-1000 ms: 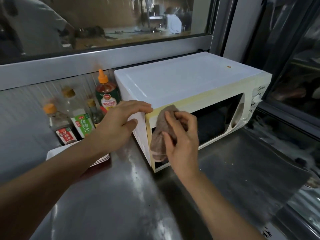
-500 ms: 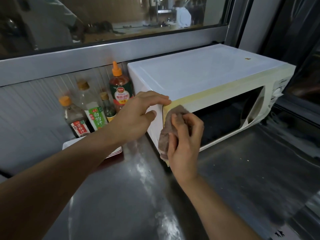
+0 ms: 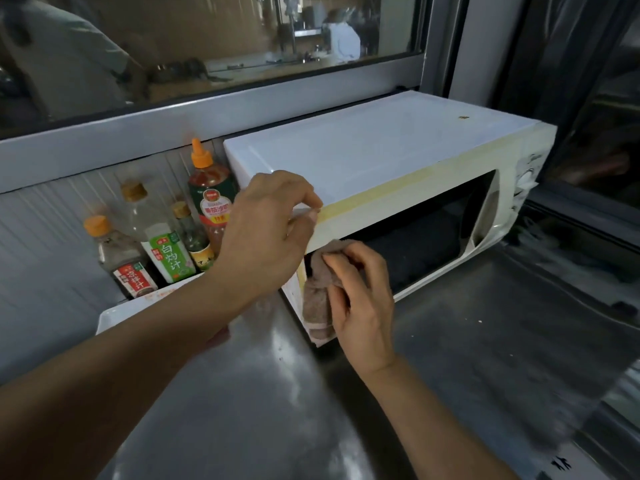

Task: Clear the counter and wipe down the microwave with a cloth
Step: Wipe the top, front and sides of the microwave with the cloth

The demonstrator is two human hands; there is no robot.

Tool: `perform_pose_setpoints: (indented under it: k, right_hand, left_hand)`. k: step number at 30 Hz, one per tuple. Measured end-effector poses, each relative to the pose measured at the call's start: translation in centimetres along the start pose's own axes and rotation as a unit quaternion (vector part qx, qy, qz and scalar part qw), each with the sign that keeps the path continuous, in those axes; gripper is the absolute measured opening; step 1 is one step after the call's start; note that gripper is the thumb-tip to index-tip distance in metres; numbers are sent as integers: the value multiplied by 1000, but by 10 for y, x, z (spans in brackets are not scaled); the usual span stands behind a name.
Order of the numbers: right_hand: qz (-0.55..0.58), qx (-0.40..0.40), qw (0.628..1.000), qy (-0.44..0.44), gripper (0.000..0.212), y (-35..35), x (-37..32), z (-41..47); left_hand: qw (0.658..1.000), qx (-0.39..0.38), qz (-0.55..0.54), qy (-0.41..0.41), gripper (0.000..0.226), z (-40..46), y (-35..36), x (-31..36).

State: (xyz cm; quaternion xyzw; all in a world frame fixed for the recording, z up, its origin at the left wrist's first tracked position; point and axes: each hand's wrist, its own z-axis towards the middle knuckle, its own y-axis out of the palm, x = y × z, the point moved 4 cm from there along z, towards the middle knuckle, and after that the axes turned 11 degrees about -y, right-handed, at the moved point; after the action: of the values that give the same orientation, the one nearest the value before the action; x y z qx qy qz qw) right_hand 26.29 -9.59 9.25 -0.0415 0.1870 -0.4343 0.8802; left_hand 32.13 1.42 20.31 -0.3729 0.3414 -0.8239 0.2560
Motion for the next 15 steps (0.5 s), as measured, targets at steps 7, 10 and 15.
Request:
perform_pose_setpoints:
  k: [7,10,15]
  right_hand:
    - [-7,1,998,65,30,-28,70,11]
    - [-36,30,996,71,29,-40,92,17]
    - [-92,63,990,87,31,-64,132,28]
  left_hand:
    - [989,-70,98,87,40,32,35,44]
    - [983,-107,117,88,47,47,48,53]
    - [973,-150,152,88,52,70,69,65]
